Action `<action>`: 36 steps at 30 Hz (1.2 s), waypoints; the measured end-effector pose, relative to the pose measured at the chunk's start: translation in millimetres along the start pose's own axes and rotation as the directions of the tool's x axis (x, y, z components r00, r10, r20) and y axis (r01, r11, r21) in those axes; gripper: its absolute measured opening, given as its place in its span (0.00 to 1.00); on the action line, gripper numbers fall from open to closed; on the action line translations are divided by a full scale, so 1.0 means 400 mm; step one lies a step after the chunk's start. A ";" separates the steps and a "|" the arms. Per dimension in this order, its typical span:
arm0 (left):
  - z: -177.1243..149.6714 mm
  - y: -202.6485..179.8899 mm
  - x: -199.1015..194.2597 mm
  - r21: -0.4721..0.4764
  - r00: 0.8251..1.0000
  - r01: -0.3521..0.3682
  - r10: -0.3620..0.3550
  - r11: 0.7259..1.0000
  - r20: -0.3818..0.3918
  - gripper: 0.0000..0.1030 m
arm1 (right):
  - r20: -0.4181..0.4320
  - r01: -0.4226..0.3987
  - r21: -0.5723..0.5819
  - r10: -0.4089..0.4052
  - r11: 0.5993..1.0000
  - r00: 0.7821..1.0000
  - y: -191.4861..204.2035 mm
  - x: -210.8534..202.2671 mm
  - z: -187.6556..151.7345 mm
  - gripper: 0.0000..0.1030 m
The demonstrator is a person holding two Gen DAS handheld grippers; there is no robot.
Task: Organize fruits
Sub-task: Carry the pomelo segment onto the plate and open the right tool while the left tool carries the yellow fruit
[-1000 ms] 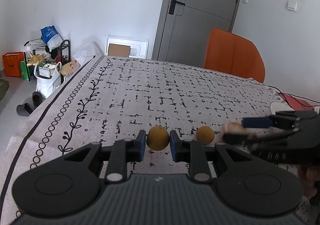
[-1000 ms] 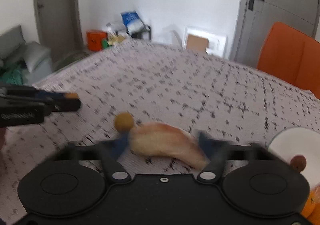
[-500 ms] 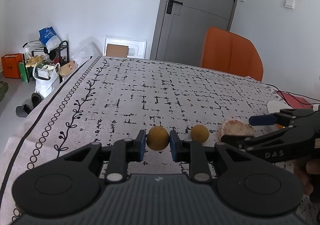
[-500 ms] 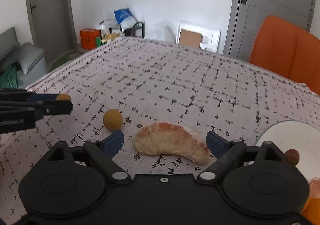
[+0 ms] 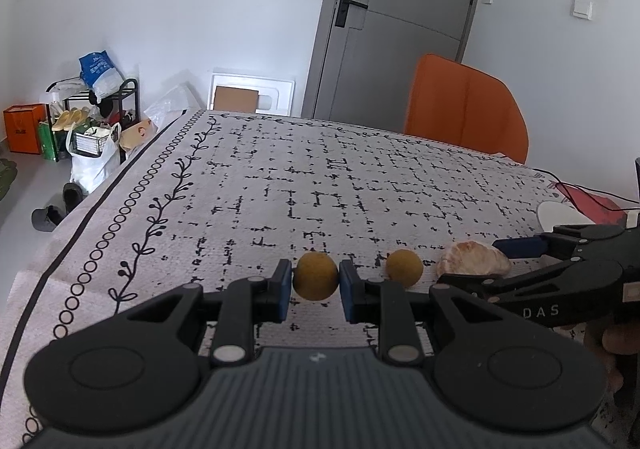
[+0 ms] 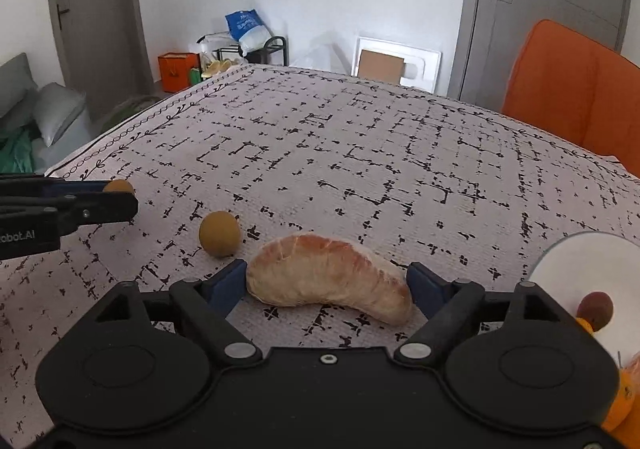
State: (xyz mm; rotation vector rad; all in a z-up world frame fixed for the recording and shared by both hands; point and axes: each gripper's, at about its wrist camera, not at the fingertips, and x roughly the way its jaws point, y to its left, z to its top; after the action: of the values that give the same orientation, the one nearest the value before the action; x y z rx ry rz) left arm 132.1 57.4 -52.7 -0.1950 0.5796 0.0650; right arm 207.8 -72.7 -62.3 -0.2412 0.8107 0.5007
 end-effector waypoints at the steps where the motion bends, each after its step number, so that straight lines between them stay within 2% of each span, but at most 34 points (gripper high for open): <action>1: 0.001 -0.003 0.000 0.002 1.000 0.002 -0.002 1.000 0.001 0.23 | 0.010 0.003 0.001 -0.003 1.000 1.000 -0.001 -0.008 0.001 0.80; 9: 0.009 -0.036 0.000 0.022 1.000 0.025 -0.025 0.999 0.009 0.23 | 0.114 0.020 0.053 -0.026 0.998 0.993 -0.039 -0.096 0.013 0.80; 13: 0.014 -0.060 0.001 0.036 0.999 0.041 -0.041 0.999 0.012 0.23 | 0.149 0.072 0.063 -0.081 0.995 0.986 -0.070 -0.129 0.009 0.80; 21: 0.018 -0.114 0.012 0.068 0.997 0.078 -0.079 0.995 0.010 0.23 | 0.152 0.158 0.115 -0.175 0.981 0.973 -0.145 -0.161 -0.024 0.80; 36: 0.038 -0.247 0.041 0.149 0.988 0.153 -0.155 0.977 0.003 0.23 | 0.154 0.258 0.208 -0.293 0.943 0.944 -0.276 -0.216 -0.091 0.80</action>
State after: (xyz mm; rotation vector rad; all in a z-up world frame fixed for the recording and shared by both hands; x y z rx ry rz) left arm 165.5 -36.3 -33.2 -0.0938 0.5506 -0.1271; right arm 191.4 -210.6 -20.5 -0.1311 0.6253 0.1766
